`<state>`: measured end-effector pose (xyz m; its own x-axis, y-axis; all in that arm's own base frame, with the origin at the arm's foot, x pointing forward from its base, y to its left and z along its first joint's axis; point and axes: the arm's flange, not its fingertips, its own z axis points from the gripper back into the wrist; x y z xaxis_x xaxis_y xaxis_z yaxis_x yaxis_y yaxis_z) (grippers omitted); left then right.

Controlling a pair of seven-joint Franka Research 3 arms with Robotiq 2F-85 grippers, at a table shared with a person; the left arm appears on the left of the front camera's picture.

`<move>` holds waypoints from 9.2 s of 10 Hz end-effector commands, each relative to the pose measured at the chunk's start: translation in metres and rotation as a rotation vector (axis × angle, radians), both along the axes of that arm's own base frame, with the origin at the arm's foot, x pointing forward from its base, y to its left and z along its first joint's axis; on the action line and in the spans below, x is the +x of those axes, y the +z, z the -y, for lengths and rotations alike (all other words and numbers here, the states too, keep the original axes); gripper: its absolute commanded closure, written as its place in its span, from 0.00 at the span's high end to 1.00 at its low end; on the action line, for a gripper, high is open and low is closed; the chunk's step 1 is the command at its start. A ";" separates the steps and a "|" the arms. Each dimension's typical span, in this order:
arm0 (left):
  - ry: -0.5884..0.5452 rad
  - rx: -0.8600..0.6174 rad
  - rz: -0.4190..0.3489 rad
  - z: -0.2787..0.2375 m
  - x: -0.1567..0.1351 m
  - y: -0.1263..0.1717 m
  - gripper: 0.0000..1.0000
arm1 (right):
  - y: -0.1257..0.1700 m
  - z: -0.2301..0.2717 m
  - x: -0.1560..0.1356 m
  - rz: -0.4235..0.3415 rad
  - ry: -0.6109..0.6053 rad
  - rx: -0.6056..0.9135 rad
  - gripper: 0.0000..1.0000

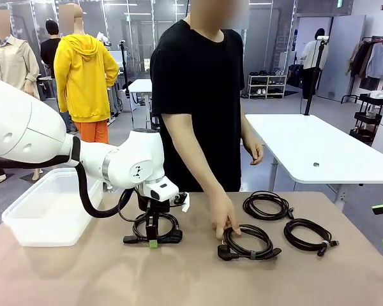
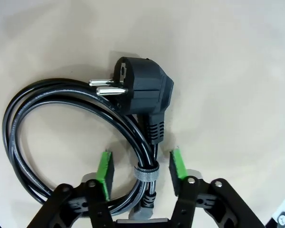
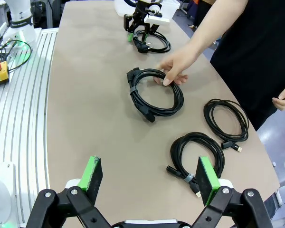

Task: Organize and store the cables.
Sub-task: Place the Power Cable into the Organizing box.

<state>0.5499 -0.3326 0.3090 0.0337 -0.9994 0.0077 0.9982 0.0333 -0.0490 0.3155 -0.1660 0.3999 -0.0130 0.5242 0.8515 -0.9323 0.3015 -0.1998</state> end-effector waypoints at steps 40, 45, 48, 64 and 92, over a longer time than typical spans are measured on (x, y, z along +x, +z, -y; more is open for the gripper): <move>-0.157 -0.029 0.249 -0.313 -0.008 0.144 0.19 | 0.004 -0.002 -0.002 -0.018 -0.006 0.007 1.00; -0.134 -0.051 0.145 -0.323 0.019 0.101 0.45 | 0.004 -0.002 -0.002 -0.018 -0.006 0.007 1.00; -0.129 -0.069 0.141 -0.311 0.017 0.110 0.89 | 0.004 -0.002 -0.002 -0.018 -0.006 0.007 1.00; -0.128 -0.054 0.163 -0.311 0.014 0.114 1.00 | 0.004 -0.002 -0.002 -0.018 -0.006 0.007 1.00; 0.520 -0.631 0.439 -0.278 -0.186 0.211 1.00 | 0.000 -0.001 0.000 -0.002 0.003 0.000 1.00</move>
